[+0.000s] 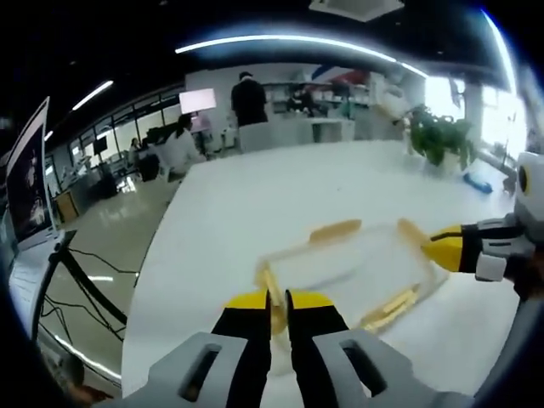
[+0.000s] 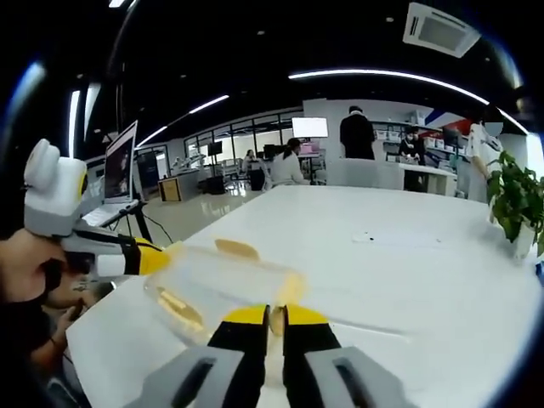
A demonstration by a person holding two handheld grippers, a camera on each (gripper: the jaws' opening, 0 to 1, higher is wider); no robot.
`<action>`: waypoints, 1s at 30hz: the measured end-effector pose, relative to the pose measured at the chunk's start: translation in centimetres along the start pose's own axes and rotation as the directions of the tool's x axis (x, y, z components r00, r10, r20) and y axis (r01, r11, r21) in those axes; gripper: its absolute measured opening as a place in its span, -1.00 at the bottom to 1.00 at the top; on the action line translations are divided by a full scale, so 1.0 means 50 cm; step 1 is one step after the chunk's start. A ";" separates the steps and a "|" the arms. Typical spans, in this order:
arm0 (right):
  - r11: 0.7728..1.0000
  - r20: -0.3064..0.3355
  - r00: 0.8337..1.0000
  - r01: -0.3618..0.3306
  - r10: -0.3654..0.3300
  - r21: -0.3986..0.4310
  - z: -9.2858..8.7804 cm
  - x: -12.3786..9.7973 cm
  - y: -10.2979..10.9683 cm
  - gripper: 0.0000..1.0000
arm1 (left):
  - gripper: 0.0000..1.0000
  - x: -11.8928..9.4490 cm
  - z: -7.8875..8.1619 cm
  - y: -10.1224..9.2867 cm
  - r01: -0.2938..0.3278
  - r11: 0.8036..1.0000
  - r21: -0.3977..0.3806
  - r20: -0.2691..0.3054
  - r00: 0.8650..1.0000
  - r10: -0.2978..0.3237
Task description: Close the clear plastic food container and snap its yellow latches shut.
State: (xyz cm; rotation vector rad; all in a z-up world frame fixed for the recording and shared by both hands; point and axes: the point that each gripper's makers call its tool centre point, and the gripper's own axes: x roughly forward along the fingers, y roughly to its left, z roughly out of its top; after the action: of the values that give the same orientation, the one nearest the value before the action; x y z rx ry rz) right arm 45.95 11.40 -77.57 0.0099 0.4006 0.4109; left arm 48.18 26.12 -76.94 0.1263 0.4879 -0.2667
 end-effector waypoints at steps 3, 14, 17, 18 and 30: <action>1.000 0.000 1.000 0.020 -0.020 0.002 -0.002 -0.011 -0.025 -0.97 | -0.93 0.009 0.004 -0.026 0.021 1.000 0.005 0.001 1.000 -0.021; 0.994 -0.016 0.995 0.103 -0.102 0.029 -0.018 -0.050 -0.117 -0.98 | -0.92 0.045 0.021 -0.122 0.107 0.994 0.019 0.008 0.994 -0.107; 0.991 -0.016 0.992 0.124 -0.124 0.042 -0.021 -0.057 -0.139 -0.99 | -0.92 0.053 0.023 -0.143 0.131 0.991 0.035 0.004 0.991 -0.131; 0.990 -0.017 0.991 0.132 -0.131 0.042 -0.022 -0.060 -0.147 -0.99 | -0.91 0.055 0.024 -0.150 0.138 0.990 0.039 0.003 0.990 -0.138; 0.980 -0.020 0.982 0.188 -0.187 0.057 -0.030 -0.085 -0.204 -1.00 | -0.90 0.069 0.030 -0.215 0.188 0.980 0.058 0.000 0.982 -0.188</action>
State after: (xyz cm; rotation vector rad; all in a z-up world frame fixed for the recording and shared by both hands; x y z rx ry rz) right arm 45.77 0.28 -78.25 0.0264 0.4235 0.2126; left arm 48.73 14.79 -77.87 0.1362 0.4873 -0.4666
